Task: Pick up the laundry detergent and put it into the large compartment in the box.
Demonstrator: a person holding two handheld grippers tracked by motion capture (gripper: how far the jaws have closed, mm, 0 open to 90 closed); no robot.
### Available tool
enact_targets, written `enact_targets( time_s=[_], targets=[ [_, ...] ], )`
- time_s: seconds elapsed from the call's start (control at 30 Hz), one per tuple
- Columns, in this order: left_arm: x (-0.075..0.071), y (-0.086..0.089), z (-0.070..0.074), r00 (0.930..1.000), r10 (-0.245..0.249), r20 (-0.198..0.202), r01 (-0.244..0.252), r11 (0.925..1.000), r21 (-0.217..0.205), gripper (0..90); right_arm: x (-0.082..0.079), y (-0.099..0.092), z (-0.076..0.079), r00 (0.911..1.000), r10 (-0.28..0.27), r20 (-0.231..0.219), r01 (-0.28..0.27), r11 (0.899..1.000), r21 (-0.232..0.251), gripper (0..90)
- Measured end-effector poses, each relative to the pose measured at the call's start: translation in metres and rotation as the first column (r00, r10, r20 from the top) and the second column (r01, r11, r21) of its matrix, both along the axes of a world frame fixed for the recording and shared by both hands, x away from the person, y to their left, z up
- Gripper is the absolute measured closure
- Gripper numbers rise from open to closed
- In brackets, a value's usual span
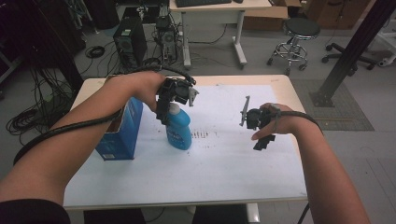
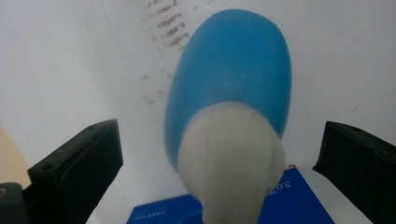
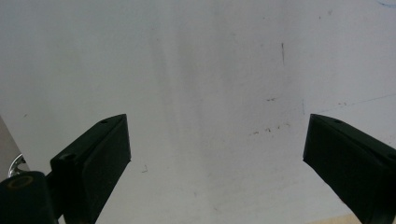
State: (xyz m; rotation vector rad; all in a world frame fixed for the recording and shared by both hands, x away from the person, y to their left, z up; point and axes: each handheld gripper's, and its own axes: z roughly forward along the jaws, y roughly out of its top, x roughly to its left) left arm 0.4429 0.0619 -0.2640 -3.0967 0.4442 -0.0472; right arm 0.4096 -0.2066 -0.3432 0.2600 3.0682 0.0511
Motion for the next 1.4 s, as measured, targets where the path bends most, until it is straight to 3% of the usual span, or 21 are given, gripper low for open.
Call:
enact_targets(
  time_s=[0.63, 1.4],
  targets=[
    [-0.003, -0.001, -0.017, 0.9989, -0.047, -0.007, 0.047, 0.9988, -0.017, 0.5, -0.001, 0.001, -0.002, 1.0, -0.002, -0.004, 0.002, 1.0, -0.001, 7.4],
    [-0.002, 0.0, -0.026, 0.9988, -0.048, 0.0, 0.048, 0.9987, -0.018, 0.9, -0.001, 0.002, -0.002, 1.0, -0.003, -0.002, 0.003, 1.0, -0.004, 7.6]
  ],
)
